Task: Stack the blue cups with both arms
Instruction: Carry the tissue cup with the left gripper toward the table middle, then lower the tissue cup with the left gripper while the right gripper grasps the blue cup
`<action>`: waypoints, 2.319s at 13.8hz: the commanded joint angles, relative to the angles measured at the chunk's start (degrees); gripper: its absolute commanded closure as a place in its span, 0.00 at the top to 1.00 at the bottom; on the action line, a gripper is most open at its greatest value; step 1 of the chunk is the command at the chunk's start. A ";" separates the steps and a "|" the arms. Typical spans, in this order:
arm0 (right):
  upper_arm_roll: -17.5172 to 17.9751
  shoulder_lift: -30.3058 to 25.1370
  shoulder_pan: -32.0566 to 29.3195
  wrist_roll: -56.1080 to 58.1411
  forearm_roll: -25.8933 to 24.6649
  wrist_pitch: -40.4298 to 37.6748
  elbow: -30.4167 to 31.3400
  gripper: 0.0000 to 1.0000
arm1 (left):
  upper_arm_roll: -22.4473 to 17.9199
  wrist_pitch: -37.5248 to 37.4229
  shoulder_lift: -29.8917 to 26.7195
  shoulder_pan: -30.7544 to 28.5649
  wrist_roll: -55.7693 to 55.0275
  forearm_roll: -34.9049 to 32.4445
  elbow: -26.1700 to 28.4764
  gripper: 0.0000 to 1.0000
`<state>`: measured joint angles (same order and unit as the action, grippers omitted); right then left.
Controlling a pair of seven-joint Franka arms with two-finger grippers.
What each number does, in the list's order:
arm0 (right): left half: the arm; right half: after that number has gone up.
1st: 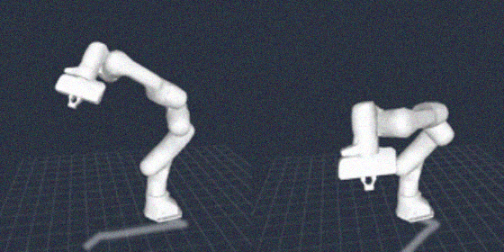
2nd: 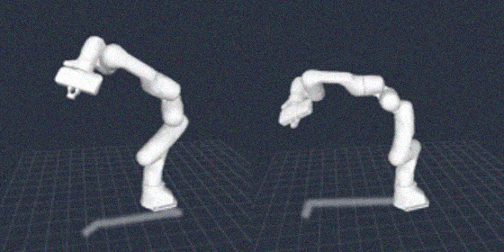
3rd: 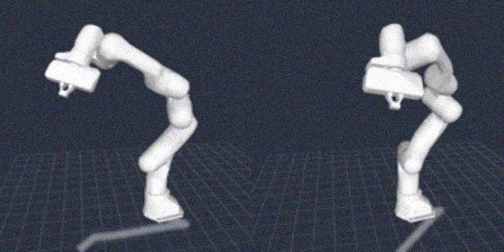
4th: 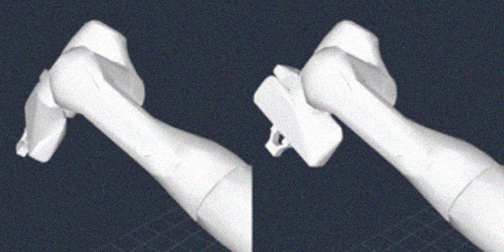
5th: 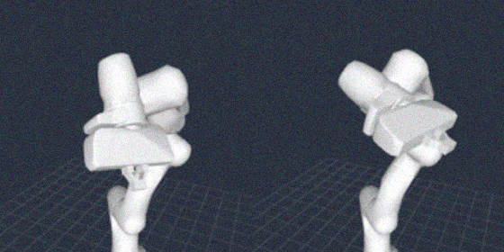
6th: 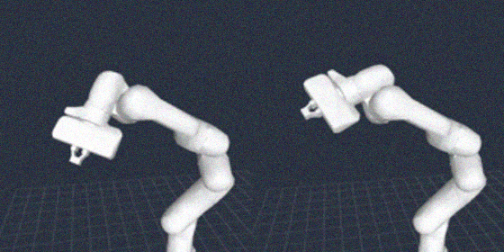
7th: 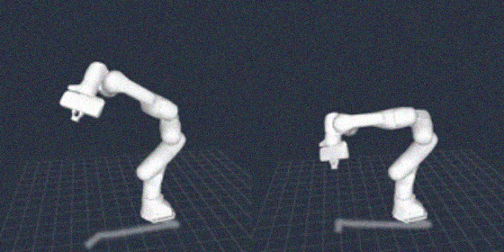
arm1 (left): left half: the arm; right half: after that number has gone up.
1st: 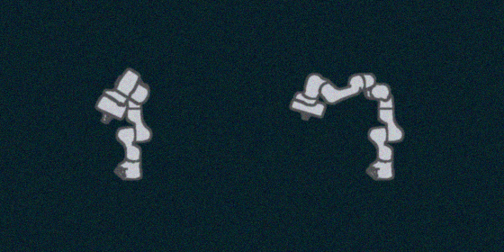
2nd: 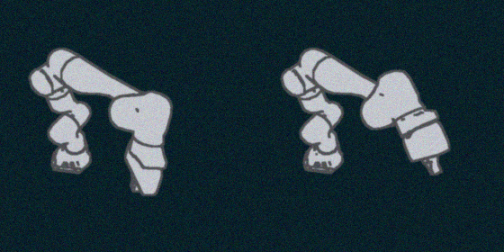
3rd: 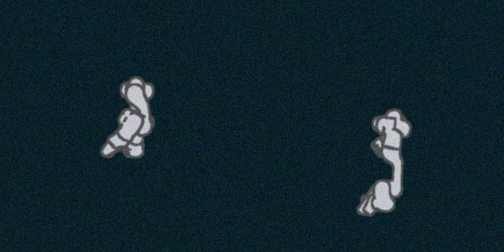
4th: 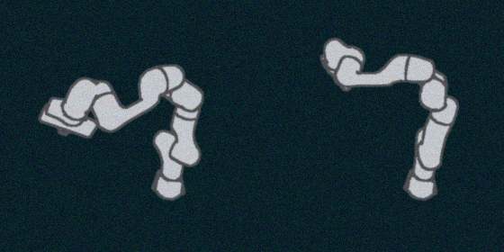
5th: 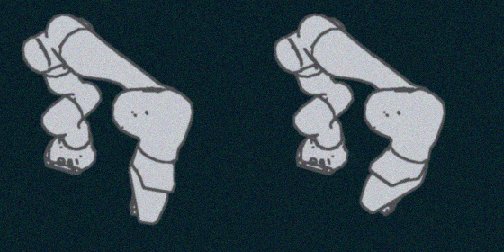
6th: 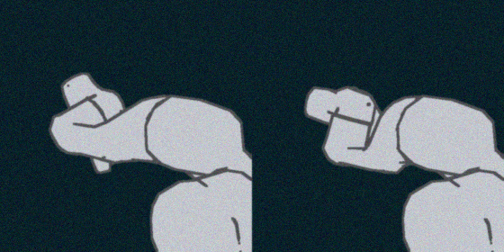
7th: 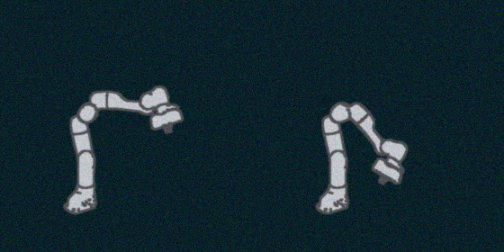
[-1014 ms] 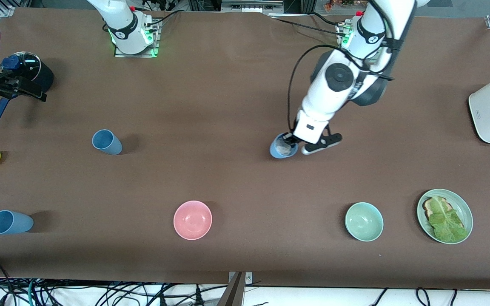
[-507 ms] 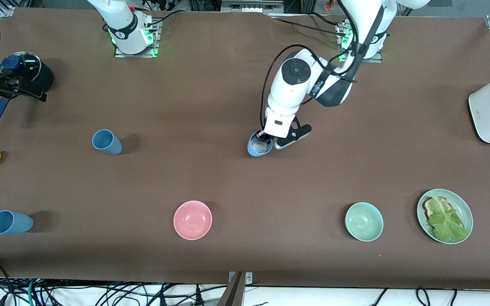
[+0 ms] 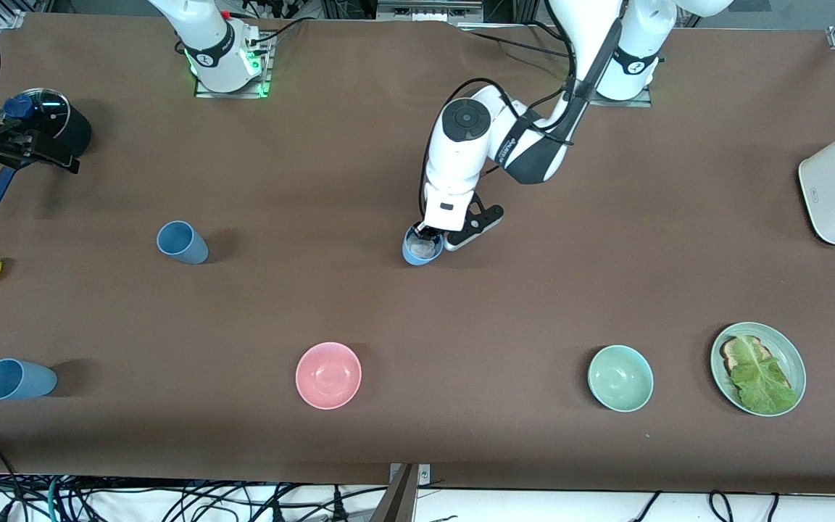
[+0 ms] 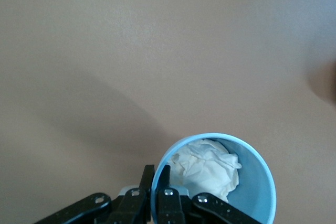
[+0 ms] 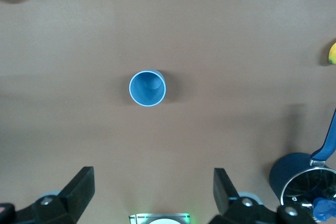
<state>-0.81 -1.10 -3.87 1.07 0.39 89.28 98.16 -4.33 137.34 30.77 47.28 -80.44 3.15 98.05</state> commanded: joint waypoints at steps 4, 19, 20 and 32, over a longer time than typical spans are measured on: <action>0.63 4.96 0.09 5.50 -0.82 -1.82 -0.87 1.00 | -1.03 -2.34 5.53 3.25 -7.00 -2.79 -6.03 0.00; -0.25 10.15 -0.35 5.25 -0.91 41.04 27.34 1.00 | -1.21 -2.25 9.84 6.33 -15.10 -6.84 -8.67 0.23; -0.25 10.59 -0.44 5.26 -0.91 43.41 28.48 1.00 | -1.21 -2.25 9.66 6.33 -15.01 -8.50 -8.67 0.35; -0.95 14.63 -0.53 5.17 -0.74 50.46 30.86 0.99 | -1.21 -5.93 4.58 5.81 -11.76 -9.30 -9.20 0.89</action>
<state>-1.98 13.19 -3.89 5.47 0.12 138.41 128.51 -5.24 134.77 38.18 52.88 -93.50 -4.53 88.66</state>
